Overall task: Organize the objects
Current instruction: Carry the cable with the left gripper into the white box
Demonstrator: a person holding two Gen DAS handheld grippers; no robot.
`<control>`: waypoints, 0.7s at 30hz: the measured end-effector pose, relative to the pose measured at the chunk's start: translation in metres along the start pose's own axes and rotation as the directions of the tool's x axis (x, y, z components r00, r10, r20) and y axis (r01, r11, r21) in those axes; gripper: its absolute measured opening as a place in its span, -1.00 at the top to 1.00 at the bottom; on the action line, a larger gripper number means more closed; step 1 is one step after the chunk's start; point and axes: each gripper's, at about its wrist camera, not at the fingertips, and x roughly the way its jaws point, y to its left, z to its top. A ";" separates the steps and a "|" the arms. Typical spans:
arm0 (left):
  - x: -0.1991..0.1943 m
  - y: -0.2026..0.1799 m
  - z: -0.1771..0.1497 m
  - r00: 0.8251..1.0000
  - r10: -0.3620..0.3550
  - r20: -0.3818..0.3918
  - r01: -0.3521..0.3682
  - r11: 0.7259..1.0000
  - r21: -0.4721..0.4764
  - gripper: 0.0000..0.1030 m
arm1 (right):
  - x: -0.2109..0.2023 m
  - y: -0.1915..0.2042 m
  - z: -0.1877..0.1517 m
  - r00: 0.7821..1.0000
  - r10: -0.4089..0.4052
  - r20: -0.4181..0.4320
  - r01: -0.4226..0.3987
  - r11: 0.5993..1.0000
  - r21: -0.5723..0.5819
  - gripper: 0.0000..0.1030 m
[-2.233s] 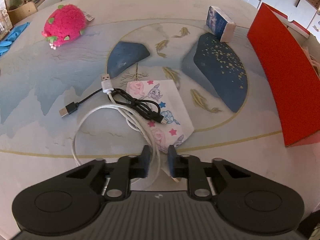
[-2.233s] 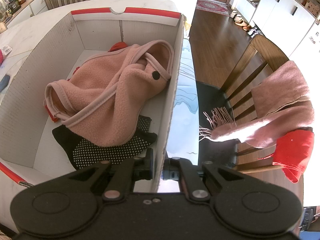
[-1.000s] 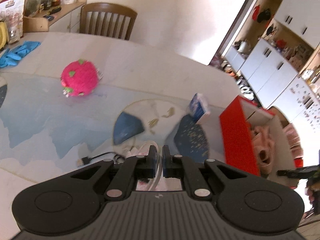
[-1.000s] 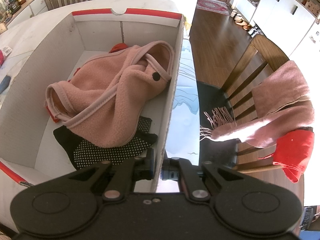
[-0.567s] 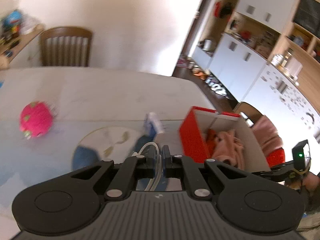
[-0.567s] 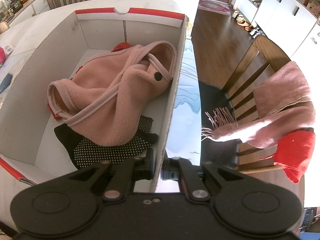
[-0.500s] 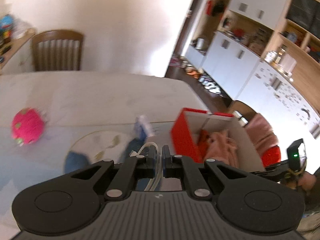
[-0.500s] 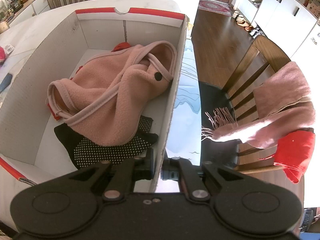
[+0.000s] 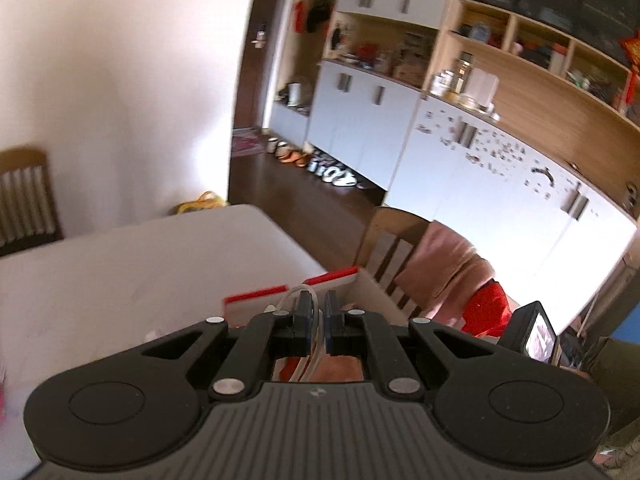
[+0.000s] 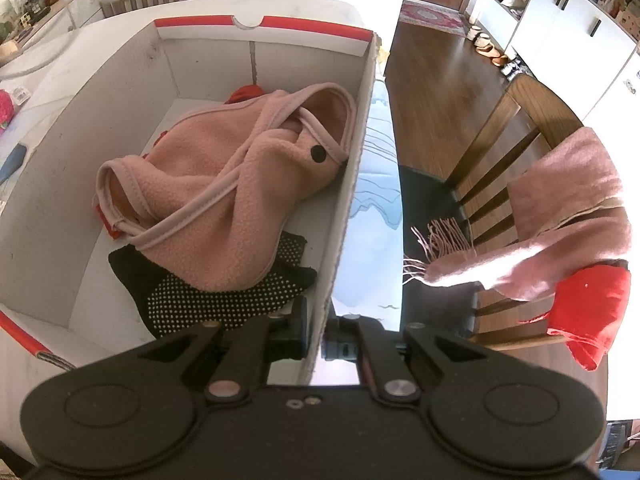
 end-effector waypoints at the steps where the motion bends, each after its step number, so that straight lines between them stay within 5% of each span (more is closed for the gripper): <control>1: 0.008 -0.004 0.003 1.000 -0.004 -0.005 0.004 1.000 0.015 0.91 | 0.000 0.000 0.000 1.000 0.000 0.001 0.000 1.000 -0.001 0.89; 21: 0.149 -0.034 -0.027 0.979 0.091 -0.182 -0.058 0.982 0.181 0.91 | -0.001 -0.003 -0.004 1.000 0.019 0.010 -0.019 1.000 -0.023 0.88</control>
